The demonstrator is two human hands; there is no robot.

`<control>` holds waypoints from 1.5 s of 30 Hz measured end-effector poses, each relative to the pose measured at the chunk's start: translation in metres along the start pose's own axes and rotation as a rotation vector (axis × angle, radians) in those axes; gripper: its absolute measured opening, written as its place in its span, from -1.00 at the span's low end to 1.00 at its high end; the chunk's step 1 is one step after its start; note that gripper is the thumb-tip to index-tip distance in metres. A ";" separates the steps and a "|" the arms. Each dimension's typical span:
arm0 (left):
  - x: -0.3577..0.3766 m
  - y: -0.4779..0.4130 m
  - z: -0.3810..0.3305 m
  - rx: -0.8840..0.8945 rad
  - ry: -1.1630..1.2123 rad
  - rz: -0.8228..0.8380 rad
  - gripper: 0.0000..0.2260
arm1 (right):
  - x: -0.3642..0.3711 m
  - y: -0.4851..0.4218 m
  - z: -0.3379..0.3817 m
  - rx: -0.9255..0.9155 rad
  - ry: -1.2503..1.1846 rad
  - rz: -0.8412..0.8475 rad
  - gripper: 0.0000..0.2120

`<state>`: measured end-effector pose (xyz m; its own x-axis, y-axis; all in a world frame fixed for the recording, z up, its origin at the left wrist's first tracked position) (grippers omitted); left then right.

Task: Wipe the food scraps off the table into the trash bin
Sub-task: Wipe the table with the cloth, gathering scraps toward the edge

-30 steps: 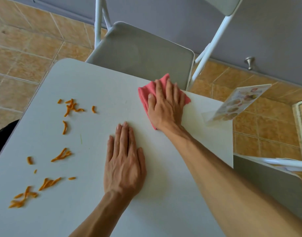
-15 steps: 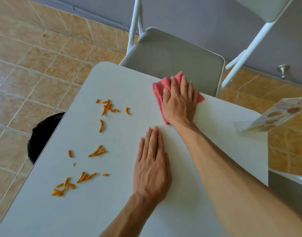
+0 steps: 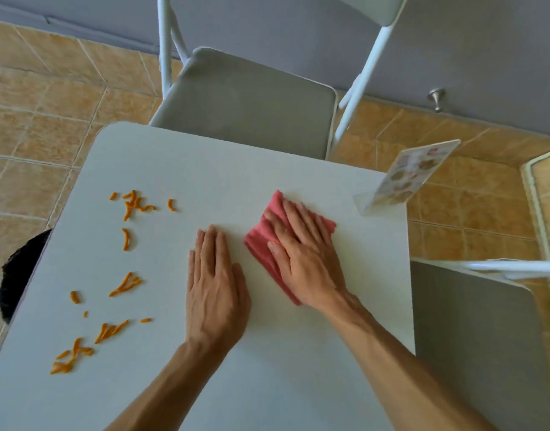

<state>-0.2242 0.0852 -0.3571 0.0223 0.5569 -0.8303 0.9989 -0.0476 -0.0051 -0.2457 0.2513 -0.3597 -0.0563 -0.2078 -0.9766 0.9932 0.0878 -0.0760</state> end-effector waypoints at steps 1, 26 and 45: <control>-0.001 -0.003 -0.006 0.000 0.017 0.000 -0.47 | -0.005 0.018 -0.018 0.125 0.007 -0.026 -0.52; 0.056 -0.135 -0.168 -0.001 0.711 0.291 -0.83 | -0.041 0.034 -0.153 0.756 0.033 -0.144 -0.32; 0.031 -0.153 -0.143 -0.128 0.892 0.205 -0.77 | -0.023 -0.017 -0.086 -0.149 -0.055 0.111 -0.52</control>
<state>-0.3704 0.2280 -0.3024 0.1703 0.9828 -0.0708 0.9678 -0.1533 0.1998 -0.2696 0.3382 -0.3533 0.0625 -0.2412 -0.9685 0.9669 0.2553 -0.0012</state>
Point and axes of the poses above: each hand's wrist, its own y-axis away from the middle knuckle, its own x-axis out of the palm, z = x × y, the point moved 6 cm from there along -y, towards the middle knuckle, and after that the axes turned 3 degrees about -z, right-handed, at the moved point
